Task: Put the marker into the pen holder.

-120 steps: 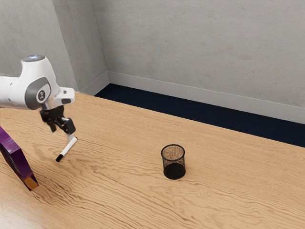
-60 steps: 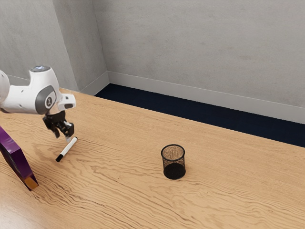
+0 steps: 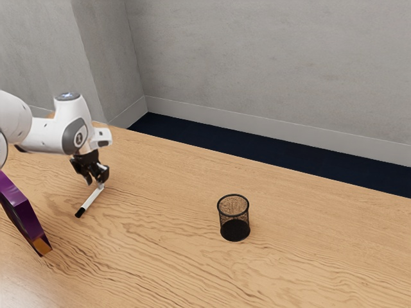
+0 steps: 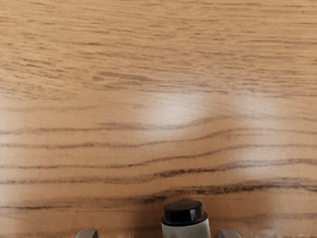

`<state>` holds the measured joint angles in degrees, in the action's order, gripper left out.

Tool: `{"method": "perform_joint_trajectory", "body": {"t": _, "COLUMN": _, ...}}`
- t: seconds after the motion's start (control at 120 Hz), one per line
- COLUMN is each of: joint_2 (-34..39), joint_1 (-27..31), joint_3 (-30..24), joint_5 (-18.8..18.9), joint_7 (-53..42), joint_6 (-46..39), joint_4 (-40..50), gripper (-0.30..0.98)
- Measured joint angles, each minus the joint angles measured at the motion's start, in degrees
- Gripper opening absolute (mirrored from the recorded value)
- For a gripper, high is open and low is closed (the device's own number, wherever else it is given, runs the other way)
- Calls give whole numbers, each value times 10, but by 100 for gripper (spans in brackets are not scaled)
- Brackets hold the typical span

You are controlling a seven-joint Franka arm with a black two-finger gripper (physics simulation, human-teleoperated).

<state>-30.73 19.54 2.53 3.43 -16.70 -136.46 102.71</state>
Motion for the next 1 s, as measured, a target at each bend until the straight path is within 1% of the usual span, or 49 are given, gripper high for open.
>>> {"method": "perform_joint_trajectory", "body": {"t": 0.233, "joint_2": -10, "joint_1": 0, "joint_3": -2, "joint_5": -1, "joint_7": -1, "joint_6": 0, "joint_4": 2, "gripper": 26}}
{"method": "perform_joint_trajectory", "body": {"t": 0.267, "joint_2": -11, "joint_1": 0, "joint_3": -2, "joint_5": -1, "joint_7": -2, "joint_6": -1, "joint_4": 2, "gripper": 23}}
{"method": "perform_joint_trajectory", "body": {"t": 0.417, "joint_2": -11, "joint_1": 0, "joint_3": -2, "joint_5": 2, "joint_7": -2, "joint_6": -1, "joint_4": 1, "gripper": 5}}
{"method": "perform_joint_trajectory", "body": {"t": 0.55, "joint_2": -4, "joint_1": 1, "joint_3": -1, "joint_5": 5, "joint_7": -1, "joint_6": -1, "joint_4": 2, "gripper": -3}}
{"method": "perform_joint_trajectory", "body": {"t": 0.633, "joint_2": 40, "joint_1": 0, "joint_3": -8, "joint_5": 7, "joint_7": 1, "joint_6": 3, "joint_4": 21, "gripper": -6}}
{"method": "perform_joint_trajectory", "body": {"t": 0.742, "joint_2": 140, "joint_1": -4, "joint_3": -51, "joint_5": 8, "joint_7": 4, "joint_6": 24, "joint_4": 46, "gripper": -9}}
{"method": "perform_joint_trajectory", "body": {"t": 0.825, "joint_2": 205, "joint_1": -8, "joint_3": -87, "joint_5": 1, "joint_7": 6, "joint_6": 48, "joint_4": 53, "gripper": -9}}
{"method": "perform_joint_trajectory", "body": {"t": 0.892, "joint_2": 230, "joint_1": -33, "joint_3": -106, "joint_5": -13, "joint_7": 7, "joint_6": 67, "joint_4": 52, "gripper": -10}}
{"method": "perform_joint_trajectory", "body": {"t": 1.0, "joint_2": 236, "joint_1": -108, "joint_3": -114, "joint_5": -35, "joint_7": 9, "joint_6": 87, "joint_4": 38, "gripper": -10}}
